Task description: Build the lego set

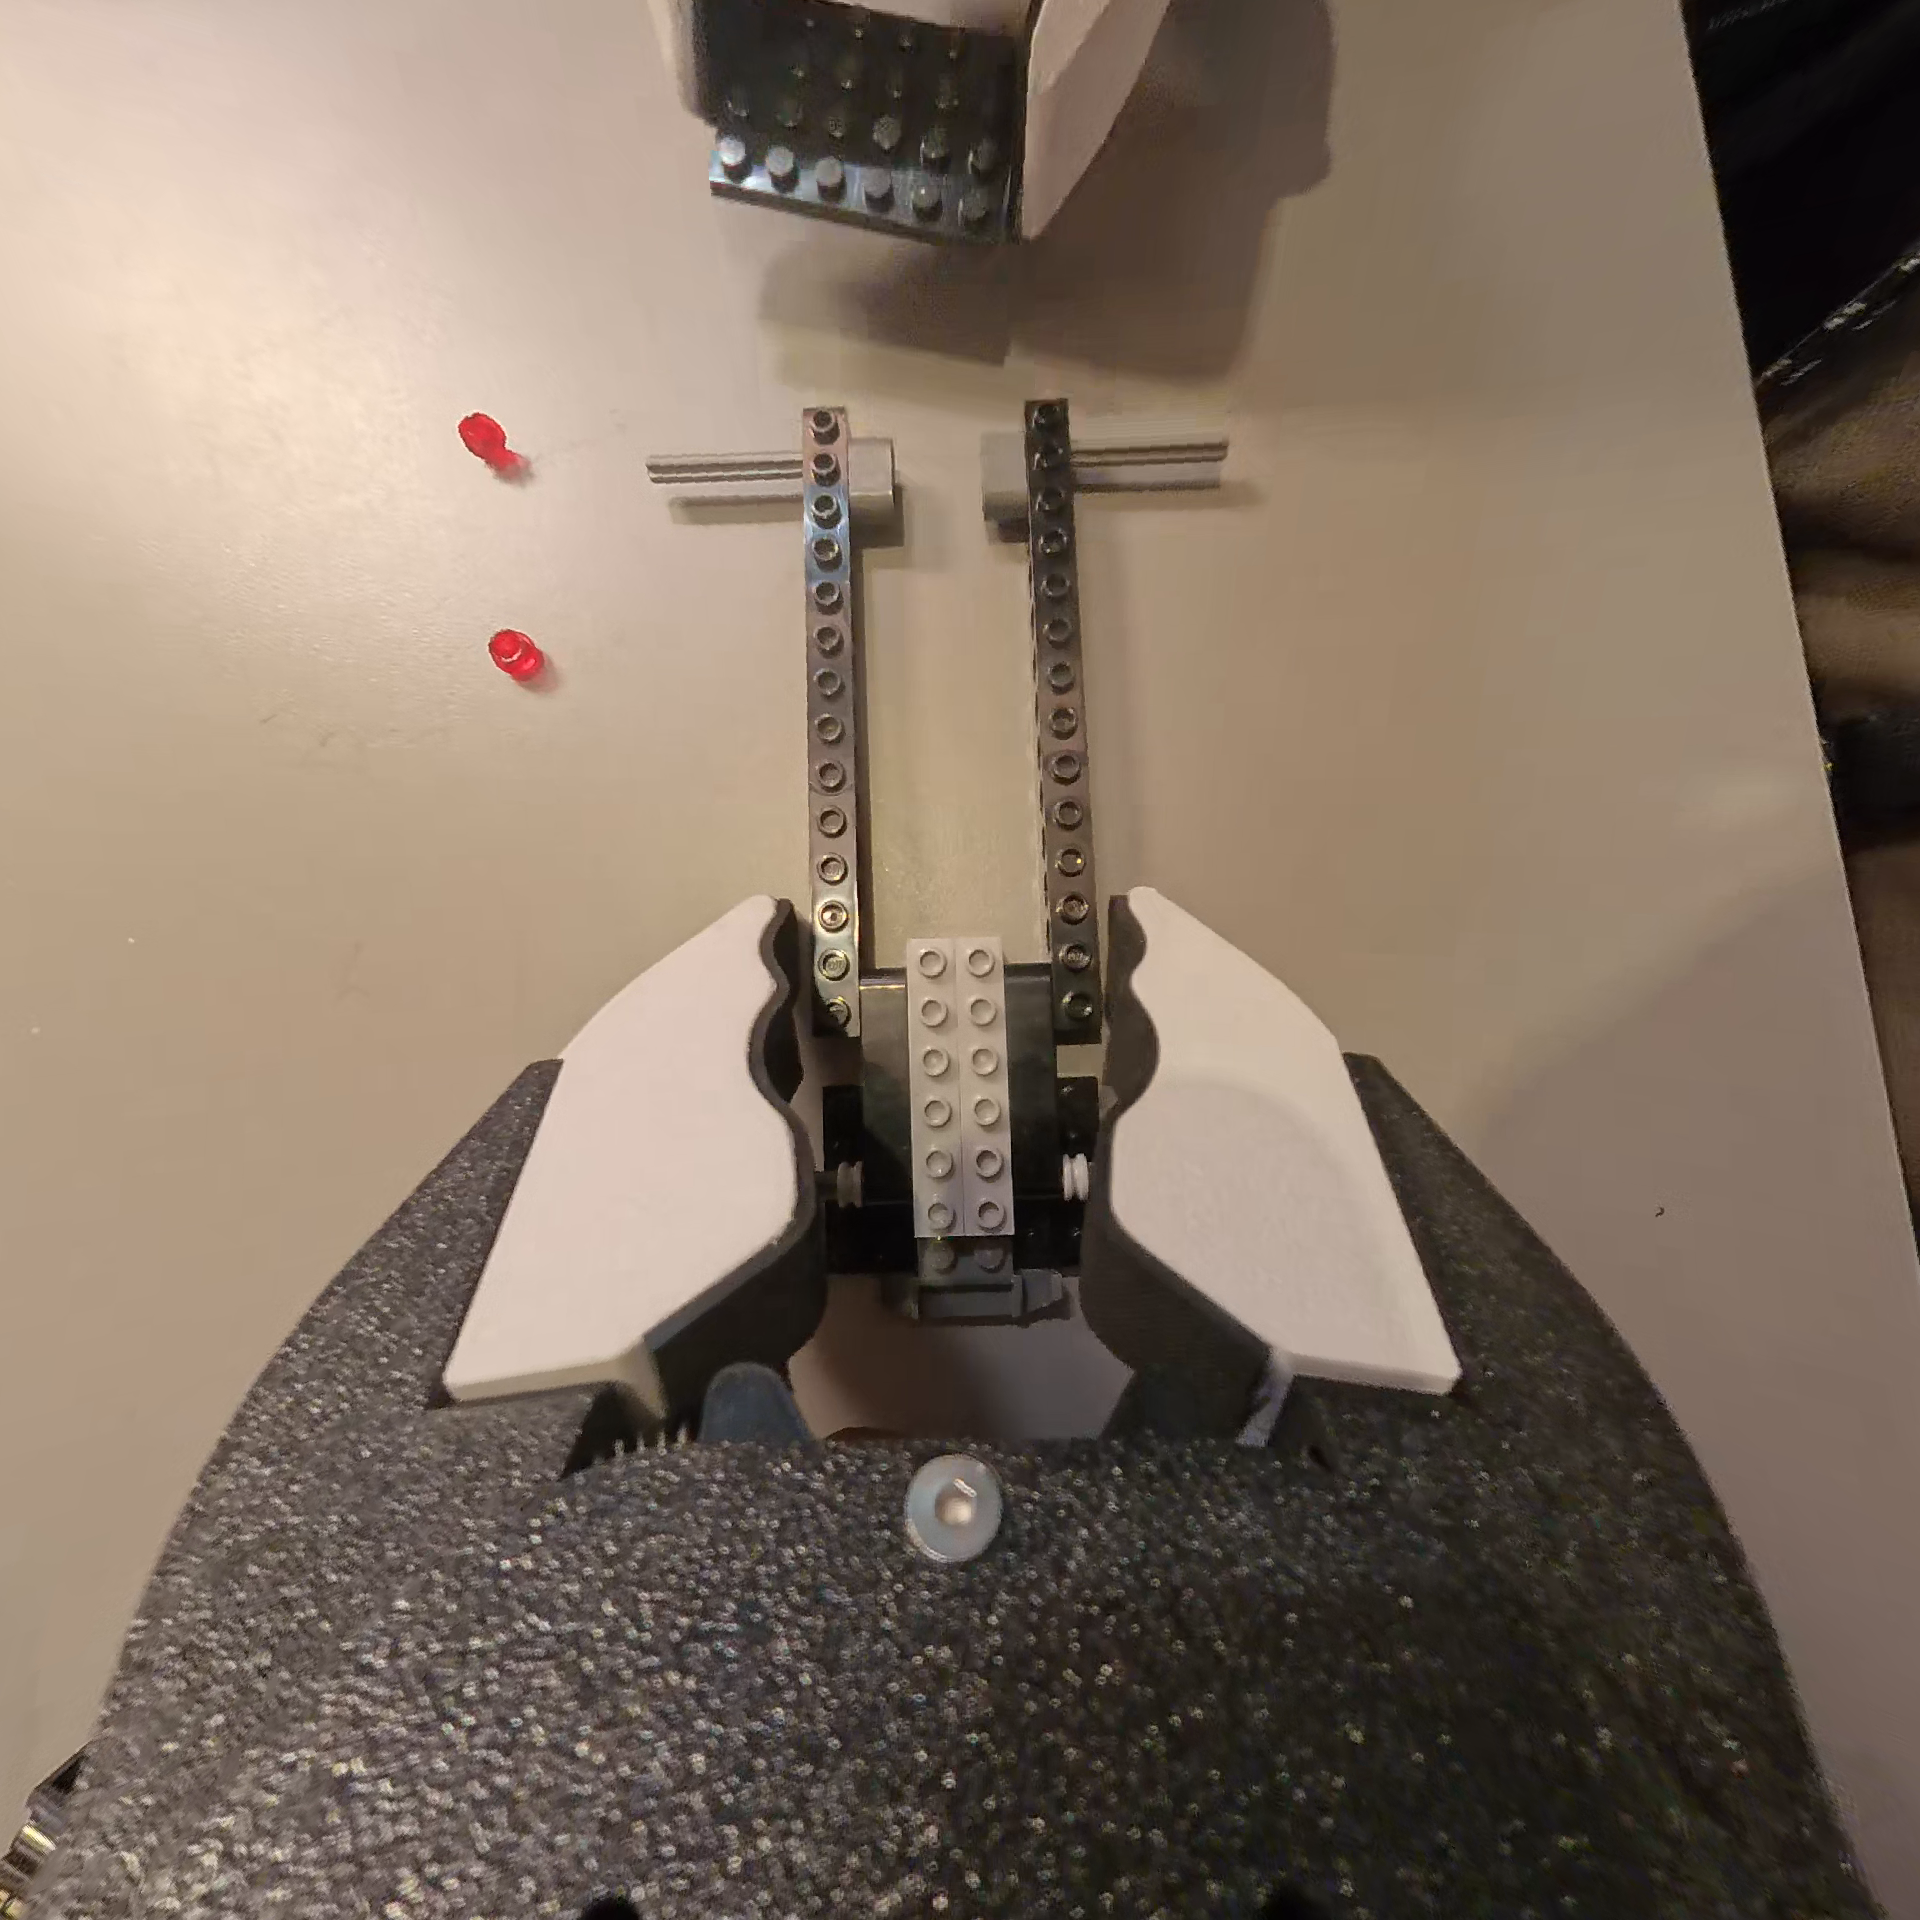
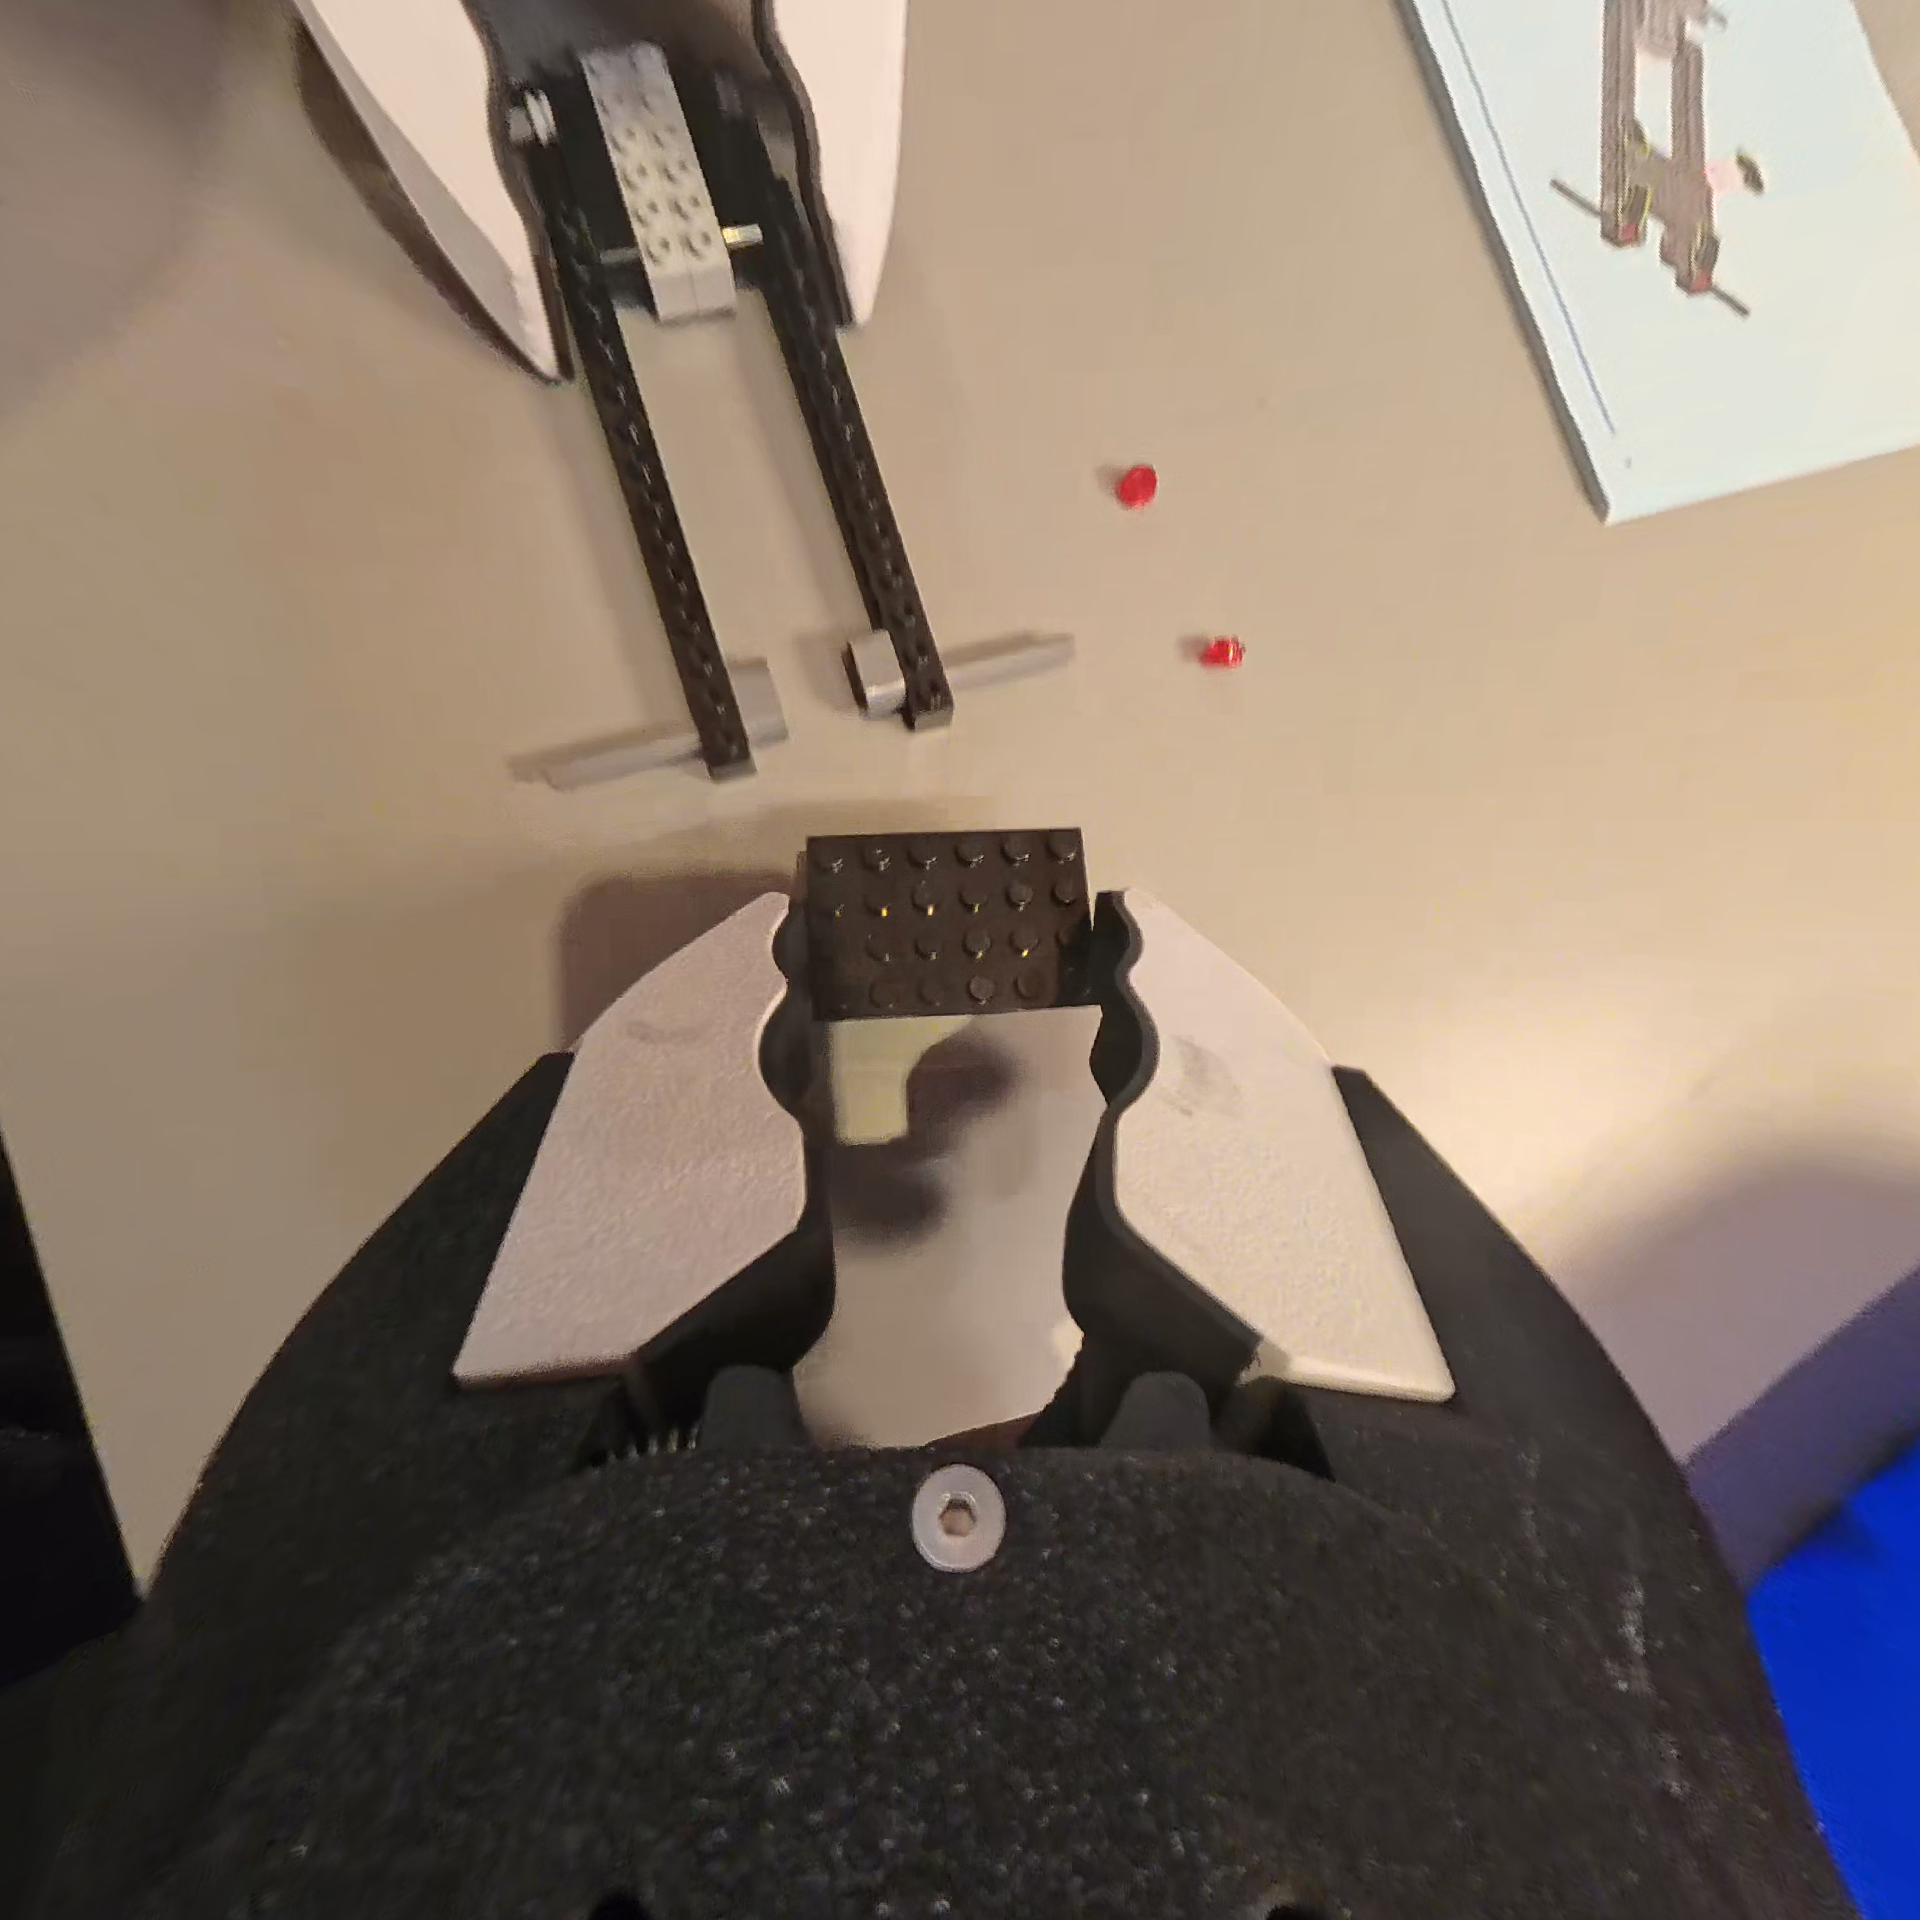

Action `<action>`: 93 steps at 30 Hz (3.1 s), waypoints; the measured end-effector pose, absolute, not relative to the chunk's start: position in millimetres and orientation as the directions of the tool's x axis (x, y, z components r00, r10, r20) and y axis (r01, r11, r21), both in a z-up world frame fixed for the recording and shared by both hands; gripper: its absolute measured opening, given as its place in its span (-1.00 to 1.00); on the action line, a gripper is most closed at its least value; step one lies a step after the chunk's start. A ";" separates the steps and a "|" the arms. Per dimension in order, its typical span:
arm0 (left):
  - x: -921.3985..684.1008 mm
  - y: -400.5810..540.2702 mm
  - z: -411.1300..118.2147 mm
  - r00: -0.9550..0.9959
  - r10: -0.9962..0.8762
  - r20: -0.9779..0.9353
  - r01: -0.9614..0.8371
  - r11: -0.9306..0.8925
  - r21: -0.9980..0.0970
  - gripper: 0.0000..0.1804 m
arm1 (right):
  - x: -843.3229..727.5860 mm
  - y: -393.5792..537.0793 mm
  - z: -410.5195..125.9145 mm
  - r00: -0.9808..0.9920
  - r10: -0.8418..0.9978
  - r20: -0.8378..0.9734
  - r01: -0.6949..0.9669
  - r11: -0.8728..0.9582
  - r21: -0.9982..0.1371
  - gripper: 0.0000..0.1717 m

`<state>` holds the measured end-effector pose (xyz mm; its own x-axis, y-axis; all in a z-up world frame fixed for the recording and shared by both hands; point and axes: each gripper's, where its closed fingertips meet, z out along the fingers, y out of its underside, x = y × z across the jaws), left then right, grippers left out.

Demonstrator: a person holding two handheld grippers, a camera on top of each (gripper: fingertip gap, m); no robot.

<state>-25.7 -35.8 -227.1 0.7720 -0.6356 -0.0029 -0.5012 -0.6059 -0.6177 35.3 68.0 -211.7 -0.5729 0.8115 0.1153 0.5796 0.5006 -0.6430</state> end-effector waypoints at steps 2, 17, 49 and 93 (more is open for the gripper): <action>-25.9 -35.5 -226.9 0.773 -0.635 -0.004 -0.501 -0.606 -0.618 -0.41 | 40.9 73.0 -219.2 -0.565 0.817 0.113 0.599 0.500 -0.626 -0.40; -33.4 -31.2 -225.9 0.803 -0.595 0.020 -0.452 -0.631 -0.630 -0.41 | 37.1 71.7 -210.3 -0.568 0.793 0.221 0.511 0.550 -0.660 -0.31; -69.4 -0.2 -130.8 0.170 -0.273 0.947 0.783 -0.546 -0.298 -0.42 | -52.4 38.1 -127.2 -0.101 0.127 0.987 -0.024 0.991 -0.130 -0.37; -148.5 -72.6 -140.8 0.581 -0.122 0.805 0.763 -0.264 -0.591 -0.26 | -68.3 -27.4 -219.5 -0.748 0.290 0.598 0.266 0.955 -0.130 -0.86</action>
